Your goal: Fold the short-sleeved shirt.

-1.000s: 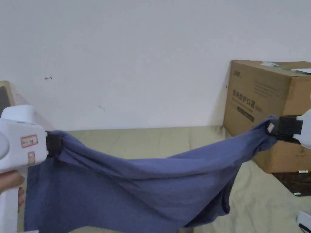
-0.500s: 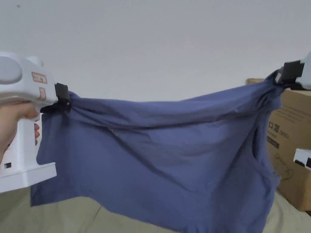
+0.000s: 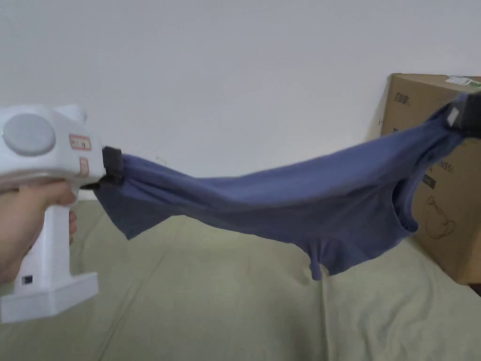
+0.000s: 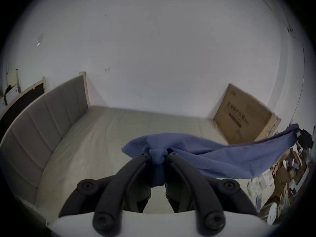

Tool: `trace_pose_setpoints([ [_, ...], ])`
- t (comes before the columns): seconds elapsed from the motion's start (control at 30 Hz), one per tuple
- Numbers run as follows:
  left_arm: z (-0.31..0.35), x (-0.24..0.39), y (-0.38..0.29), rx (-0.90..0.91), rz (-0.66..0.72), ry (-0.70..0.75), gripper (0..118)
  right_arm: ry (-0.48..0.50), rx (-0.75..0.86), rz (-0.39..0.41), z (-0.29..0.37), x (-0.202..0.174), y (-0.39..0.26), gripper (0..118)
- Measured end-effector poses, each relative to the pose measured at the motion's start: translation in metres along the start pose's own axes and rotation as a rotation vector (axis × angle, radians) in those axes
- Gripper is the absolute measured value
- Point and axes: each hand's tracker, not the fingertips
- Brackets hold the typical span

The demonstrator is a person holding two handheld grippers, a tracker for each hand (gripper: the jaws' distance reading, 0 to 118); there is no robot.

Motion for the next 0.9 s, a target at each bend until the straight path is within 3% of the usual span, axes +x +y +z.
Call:
trace_pose_setpoints([
  [0.2,0.002,-0.017,-0.123,-0.274,-0.040,0.058,13,-0.003,-0.240,0.022,0.025,0.013,-0.113,5],
  [0.37,0.019,-0.041,-0.220,-0.480,0.003,0.074,13,0.009,-0.474,-0.045,0.053,0.030,-0.199,5],
  [0.53,0.037,-0.065,-0.298,-0.662,0.026,0.069,13,-0.008,-0.655,0.043,0.085,0.038,-0.260,5],
  [0.73,0.035,-0.071,-0.350,-0.754,0.028,0.087,13,-0.059,-0.849,0.115,0.079,0.046,-0.319,5],
  [0.9,0.028,-0.068,-0.367,-0.803,-0.020,0.116,13,-0.107,-0.997,0.118,0.062,0.061,-0.355,5],
])
